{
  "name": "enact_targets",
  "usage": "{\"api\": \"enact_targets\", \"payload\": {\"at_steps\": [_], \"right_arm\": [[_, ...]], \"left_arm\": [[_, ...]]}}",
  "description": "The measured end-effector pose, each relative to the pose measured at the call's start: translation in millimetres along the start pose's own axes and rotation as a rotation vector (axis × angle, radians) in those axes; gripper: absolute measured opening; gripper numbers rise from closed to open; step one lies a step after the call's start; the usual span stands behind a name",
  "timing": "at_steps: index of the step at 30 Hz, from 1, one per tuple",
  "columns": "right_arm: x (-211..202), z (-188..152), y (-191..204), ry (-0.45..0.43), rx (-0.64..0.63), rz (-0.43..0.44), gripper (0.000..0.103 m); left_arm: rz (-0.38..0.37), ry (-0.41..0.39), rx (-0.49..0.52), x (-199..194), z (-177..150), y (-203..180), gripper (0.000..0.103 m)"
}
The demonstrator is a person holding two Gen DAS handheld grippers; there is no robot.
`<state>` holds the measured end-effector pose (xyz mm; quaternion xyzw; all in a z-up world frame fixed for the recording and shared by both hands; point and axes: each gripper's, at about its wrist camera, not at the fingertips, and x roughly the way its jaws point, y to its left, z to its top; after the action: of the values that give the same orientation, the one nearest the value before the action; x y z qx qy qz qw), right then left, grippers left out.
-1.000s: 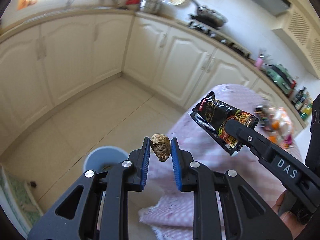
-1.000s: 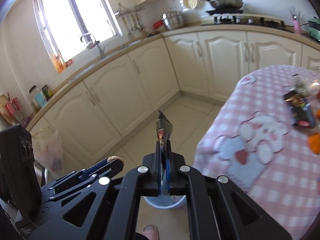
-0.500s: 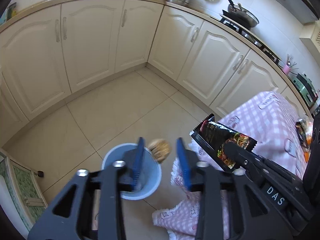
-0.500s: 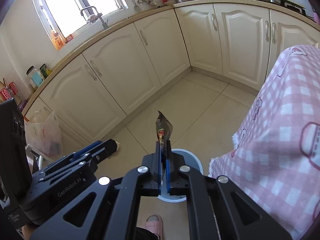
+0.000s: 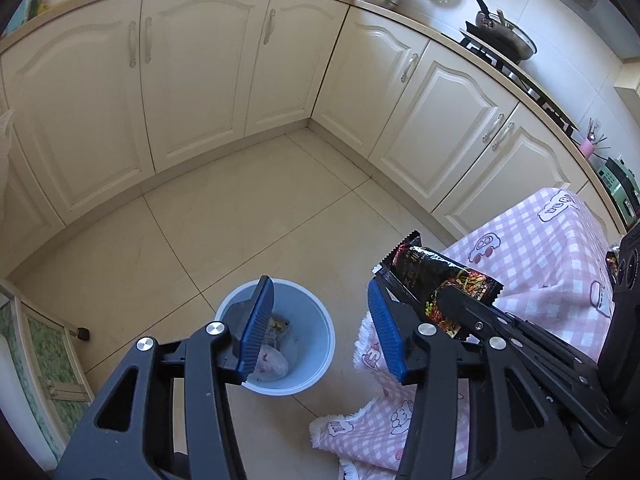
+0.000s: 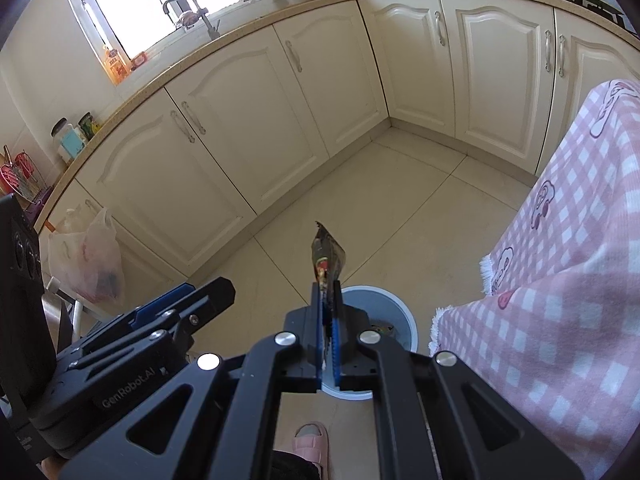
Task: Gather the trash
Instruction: 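Drop the brown scrap and the wrapper into the blue bin, then grasp the black snack packet with the left gripper while the right grasps the pink wrapper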
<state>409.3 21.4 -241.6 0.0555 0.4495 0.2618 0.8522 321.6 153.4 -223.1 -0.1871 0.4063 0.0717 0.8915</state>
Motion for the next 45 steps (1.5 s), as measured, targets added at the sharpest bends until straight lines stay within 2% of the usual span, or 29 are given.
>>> {"api": "enact_targets", "payload": {"at_steps": [4, 8, 11, 17, 22, 28, 34, 43, 45], "right_arm": [[5.3, 4.7, 7.7, -0.008, -0.006, 0.003, 0.004], [9.2, 15.7, 14.0, -0.067, 0.0, 0.024, 0.007], [10.8, 22.9, 16.7, -0.078, 0.006, 0.04, 0.022], [-4.4, 21.4, 13.7, -0.091, 0.001, 0.026, 0.022], [-33.6, 18.0, -0.2, -0.123, 0.019, -0.014, 0.022], [-92.0, 14.6, -25.8, -0.215, 0.041, -0.076, 0.022], [-168.0, 5.0, -69.3, -0.336, 0.086, -0.159, 0.025], [-274.2, -32.6, -165.7, -0.472, 0.219, -0.366, 0.035], [-292.3, -43.9, -189.3, -0.487, 0.26, -0.423, 0.042]], "left_arm": [[0.026, -0.026, -0.015, -6.3, 3.8, 6.5, 0.047], [0.045, -0.053, -0.041, -13.7, 8.5, 14.6, 0.047], [0.048, -0.058, -0.044, -17.5, 10.0, 16.0, 0.047], [0.034, -0.069, -0.024, -26.9, 10.4, 5.0, 0.047], [0.003, -0.088, 0.007, -42.2, 10.8, -14.7, 0.047], [-0.063, -0.123, 0.084, -66.2, 9.0, -60.4, 0.049], [-0.152, -0.143, 0.188, -87.9, -2.6, -122.6, 0.052], [-0.284, -0.111, 0.356, -101.8, -35.9, -226.7, 0.057], [-0.298, -0.102, 0.394, -102.1, -43.4, -248.6, 0.059]]}}
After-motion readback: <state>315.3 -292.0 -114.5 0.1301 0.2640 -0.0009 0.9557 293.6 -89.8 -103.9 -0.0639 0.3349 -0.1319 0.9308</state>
